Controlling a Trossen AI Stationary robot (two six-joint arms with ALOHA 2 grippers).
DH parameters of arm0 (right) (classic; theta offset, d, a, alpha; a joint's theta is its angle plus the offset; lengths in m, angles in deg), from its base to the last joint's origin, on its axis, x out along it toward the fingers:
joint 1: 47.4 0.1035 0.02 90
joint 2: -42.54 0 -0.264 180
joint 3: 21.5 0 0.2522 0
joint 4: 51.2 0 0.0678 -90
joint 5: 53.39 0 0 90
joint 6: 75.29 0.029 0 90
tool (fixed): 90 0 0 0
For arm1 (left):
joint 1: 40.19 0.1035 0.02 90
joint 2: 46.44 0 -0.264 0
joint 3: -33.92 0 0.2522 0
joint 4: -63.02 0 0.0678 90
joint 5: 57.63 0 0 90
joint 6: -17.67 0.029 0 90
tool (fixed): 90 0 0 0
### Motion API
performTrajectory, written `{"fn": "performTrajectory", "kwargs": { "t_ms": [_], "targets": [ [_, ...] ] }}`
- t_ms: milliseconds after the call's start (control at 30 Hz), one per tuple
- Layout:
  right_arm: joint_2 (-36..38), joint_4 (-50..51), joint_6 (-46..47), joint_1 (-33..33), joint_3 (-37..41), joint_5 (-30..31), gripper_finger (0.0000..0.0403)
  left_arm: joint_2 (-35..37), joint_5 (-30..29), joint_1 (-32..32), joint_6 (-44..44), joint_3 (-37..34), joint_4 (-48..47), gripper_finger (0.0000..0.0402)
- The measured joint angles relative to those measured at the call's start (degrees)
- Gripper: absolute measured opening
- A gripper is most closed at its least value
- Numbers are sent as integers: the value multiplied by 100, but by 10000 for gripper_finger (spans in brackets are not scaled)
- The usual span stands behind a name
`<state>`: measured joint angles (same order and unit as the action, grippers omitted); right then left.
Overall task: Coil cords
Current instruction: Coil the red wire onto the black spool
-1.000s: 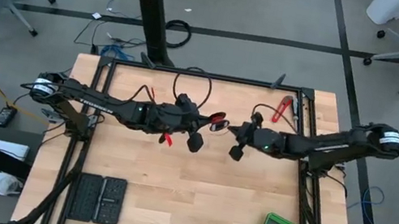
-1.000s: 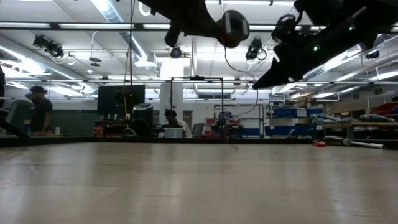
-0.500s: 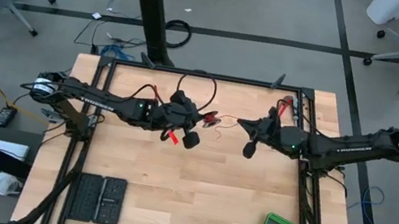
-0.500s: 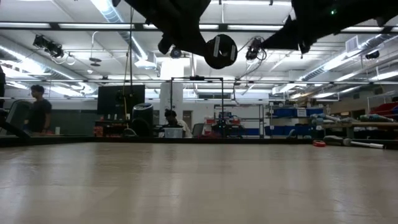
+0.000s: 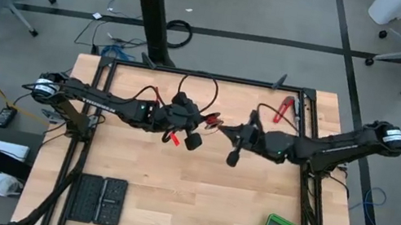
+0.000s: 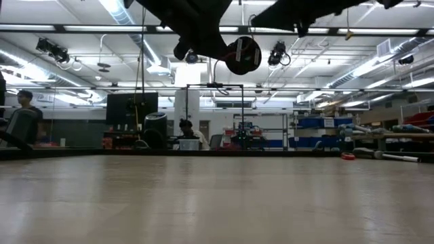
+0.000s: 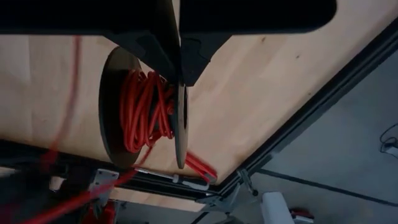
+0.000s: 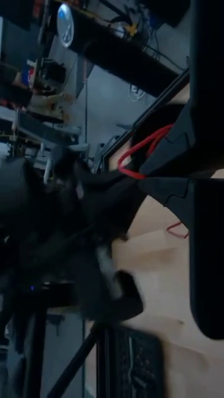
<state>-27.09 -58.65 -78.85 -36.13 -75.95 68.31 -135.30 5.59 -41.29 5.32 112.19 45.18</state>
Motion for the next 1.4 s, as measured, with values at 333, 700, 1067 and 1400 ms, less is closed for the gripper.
{"fn": "performTrajectory", "kwargs": {
  "t_ms": [333, 700, 1067, 1400],
  "targets": [
    [-1154, -42, -215, 12, -560, -2, 0, -2, 2, -2, -157, 0, 177, 1],
    [-1505, 361, -519, 16, -620, 649, 1, -2, 216, 1, -624, 0, 432, 1],
    [-1407, 1902, -421, 69, -612, 1531, 21, 3, 349, -2, -651, -2, 455, 1],
    [-934, 3213, 467, 42, -611, 1572, 45, 11, 519, -2, -611, -2, 396, 1]
  ]
}}
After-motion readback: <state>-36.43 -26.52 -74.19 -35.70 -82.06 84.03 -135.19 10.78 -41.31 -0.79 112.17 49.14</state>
